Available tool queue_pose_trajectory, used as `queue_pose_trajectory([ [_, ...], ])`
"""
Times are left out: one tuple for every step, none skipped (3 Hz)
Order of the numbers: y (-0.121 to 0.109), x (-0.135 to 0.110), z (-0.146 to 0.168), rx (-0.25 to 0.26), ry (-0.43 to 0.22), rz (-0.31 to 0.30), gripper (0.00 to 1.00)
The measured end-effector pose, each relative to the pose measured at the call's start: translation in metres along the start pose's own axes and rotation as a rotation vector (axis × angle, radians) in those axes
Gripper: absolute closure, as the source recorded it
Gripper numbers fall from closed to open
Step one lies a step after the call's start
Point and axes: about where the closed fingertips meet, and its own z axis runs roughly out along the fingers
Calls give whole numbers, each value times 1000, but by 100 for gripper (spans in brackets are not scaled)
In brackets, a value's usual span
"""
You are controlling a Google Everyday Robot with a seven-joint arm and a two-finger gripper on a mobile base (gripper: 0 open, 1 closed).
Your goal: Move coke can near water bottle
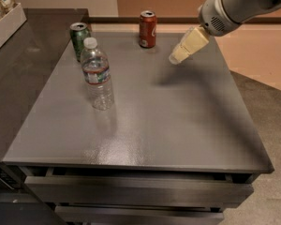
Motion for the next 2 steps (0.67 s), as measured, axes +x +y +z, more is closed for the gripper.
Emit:
queue_pose_trajectory([
  [-21,-12,31,-6,-36,39,0],
  [-41,-21,59,-35,-76,100,0],
])
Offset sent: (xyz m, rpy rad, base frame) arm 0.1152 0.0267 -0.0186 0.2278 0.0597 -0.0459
